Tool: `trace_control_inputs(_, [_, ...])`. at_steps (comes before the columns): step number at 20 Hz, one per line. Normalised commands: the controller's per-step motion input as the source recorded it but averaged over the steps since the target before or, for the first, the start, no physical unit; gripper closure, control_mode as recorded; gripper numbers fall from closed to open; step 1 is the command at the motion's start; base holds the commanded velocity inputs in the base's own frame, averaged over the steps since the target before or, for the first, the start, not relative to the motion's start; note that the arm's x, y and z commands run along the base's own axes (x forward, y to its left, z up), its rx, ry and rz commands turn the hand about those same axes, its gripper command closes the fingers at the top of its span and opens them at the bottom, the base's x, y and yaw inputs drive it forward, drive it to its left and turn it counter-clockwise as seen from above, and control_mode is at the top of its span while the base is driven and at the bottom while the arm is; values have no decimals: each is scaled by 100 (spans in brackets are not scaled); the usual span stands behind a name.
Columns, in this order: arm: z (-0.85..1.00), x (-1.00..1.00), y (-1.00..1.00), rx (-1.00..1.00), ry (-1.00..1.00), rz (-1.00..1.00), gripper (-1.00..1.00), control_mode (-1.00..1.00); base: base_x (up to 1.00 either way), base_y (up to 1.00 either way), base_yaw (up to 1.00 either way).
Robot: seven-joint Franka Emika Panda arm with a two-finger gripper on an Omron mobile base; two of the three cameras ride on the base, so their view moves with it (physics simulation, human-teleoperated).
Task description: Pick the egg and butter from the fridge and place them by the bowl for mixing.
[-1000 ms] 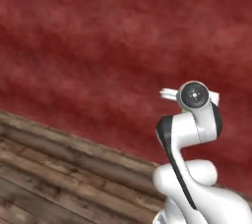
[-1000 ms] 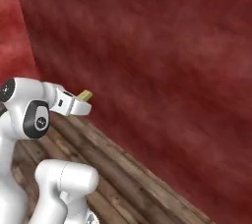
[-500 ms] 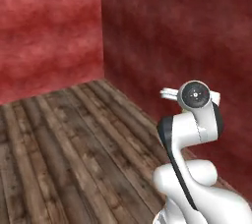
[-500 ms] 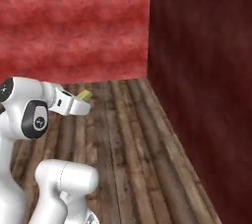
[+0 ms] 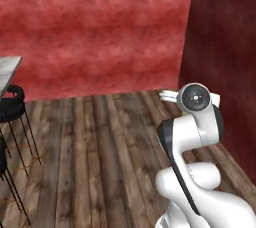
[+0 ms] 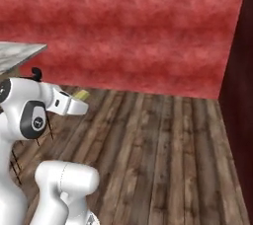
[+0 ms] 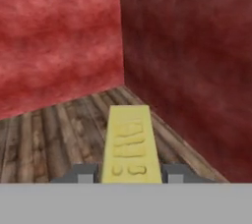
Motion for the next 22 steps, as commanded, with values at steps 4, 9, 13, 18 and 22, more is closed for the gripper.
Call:
trace_control_inputs(4, [0,0,0,0,0,0,100,100,100,-2,27])
trace_control_inputs(9, [0,0,0,0,0,0,100,100,100,-30,6])
trace_control_inputs(13, [0,0,0,0,0,0,100,100,100,-30,6])
trace_control_inputs(18, [0,0,0,0,0,0,100,100,100,-9,11])
trace_control_inputs(22, [0,0,0,0,0,0,100,100,100,0,19])
